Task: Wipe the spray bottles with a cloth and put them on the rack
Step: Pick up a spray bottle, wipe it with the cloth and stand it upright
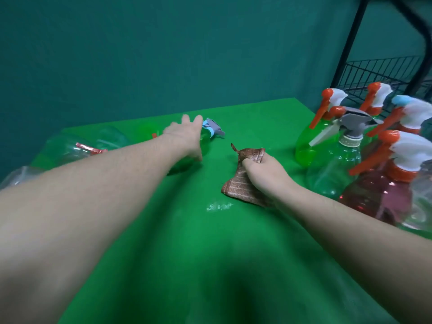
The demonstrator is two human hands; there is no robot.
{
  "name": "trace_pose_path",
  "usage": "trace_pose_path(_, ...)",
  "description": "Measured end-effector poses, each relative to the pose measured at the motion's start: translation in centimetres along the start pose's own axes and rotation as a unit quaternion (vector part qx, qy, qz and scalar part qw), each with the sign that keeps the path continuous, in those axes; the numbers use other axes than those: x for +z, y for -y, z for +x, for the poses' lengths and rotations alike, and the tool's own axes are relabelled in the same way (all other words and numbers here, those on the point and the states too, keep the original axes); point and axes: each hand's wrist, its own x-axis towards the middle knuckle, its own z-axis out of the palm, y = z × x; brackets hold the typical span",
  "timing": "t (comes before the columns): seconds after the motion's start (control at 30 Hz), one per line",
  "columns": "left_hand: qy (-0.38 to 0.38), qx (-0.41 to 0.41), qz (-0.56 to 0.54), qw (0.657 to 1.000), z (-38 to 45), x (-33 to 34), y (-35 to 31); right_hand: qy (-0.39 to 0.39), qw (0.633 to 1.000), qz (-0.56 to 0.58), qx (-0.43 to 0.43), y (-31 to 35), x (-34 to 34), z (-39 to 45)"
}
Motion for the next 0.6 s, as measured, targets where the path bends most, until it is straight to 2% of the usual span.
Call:
trace_pose_path(0.23,-0.026,0.053,0.04,0.997,-5.8,0.7,-2.7,0.007,1.0,0.012,0.015,-0.2,-1.4,-5.7)
trace_pose_path(0.43,0.01,0.022,0.105,0.994,-9.2,0.8,-3.0,0.003,1.0,0.02,0.013,-1.4,-3.0,-9.8)
trace_pose_path(0.6,0.04,0.033,0.099,0.994,-13.6,1.1,-3.6,0.003,0.999,0.033,0.02,-2.5,-4.0,-12.9)
